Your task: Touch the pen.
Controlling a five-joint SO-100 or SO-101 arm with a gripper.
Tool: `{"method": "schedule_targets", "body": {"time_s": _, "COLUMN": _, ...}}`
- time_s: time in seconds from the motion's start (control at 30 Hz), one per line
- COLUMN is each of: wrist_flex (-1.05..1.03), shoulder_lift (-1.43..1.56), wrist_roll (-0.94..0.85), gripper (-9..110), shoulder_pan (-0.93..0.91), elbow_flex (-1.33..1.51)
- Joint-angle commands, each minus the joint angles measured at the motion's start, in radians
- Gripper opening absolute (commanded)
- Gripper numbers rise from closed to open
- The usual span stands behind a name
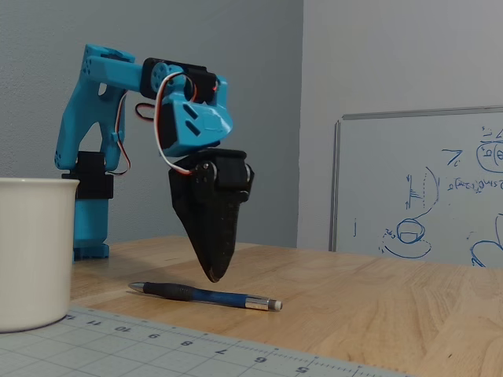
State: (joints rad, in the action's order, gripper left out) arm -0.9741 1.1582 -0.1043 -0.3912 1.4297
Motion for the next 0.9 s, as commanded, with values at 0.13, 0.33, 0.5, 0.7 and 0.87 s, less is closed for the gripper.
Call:
{"method": "schedule_targets", "body": {"time_s": 0.13, "wrist_flex": -0.002, "shoulder_lift": 0.017, "wrist_roll": -0.003, "gripper": 1, "shoulder_pan": 0.014, "elbow_flex": -0.058}}
{"method": "schedule_targets", "body": {"time_s": 0.33, "wrist_flex": -0.002, "shoulder_lift": 0.006, "wrist_roll": -0.003, "gripper": 1, "shoulder_pan": 0.025, "elbow_flex": -0.058}}
{"method": "schedule_targets", "body": {"time_s": 0.5, "wrist_flex": -0.002, "shoulder_lift": 0.003, "wrist_roll": 0.009, "gripper": 1, "shoulder_pan": 0.063, "elbow_flex": -0.057}}
{"method": "schedule_targets", "body": {"time_s": 0.7, "wrist_flex": -0.002, "shoulder_lift": 0.003, "wrist_roll": 0.008, "gripper": 1, "shoulder_pan": 0.061, "elbow_flex": -0.058}}
{"method": "schedule_targets", "body": {"time_s": 0.87, "wrist_flex": -0.002, "shoulder_lift": 0.002, "wrist_roll": 0.008, "gripper": 1, "shoulder_pan": 0.057, "elbow_flex": -0.058}}
